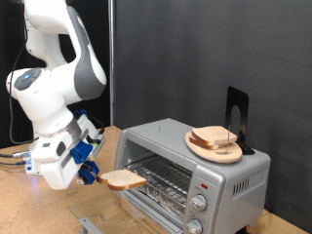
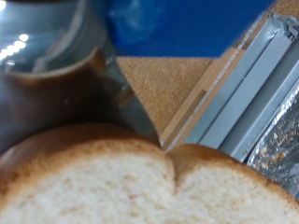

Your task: Make a piece of toast with the oven

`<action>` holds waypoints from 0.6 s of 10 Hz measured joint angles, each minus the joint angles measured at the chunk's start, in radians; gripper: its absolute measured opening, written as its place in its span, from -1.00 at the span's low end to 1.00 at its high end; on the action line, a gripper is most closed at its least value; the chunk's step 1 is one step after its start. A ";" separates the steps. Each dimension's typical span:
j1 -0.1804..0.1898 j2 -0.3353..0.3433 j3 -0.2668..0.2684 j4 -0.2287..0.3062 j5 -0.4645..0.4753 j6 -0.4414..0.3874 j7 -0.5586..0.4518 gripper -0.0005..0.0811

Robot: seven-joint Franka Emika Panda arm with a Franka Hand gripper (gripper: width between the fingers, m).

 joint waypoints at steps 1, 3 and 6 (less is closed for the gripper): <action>0.003 0.002 0.012 0.018 -0.017 -0.014 0.014 0.00; 0.009 0.009 0.041 0.061 -0.137 -0.077 0.077 0.00; 0.030 0.012 0.098 0.096 -0.297 -0.125 0.178 0.00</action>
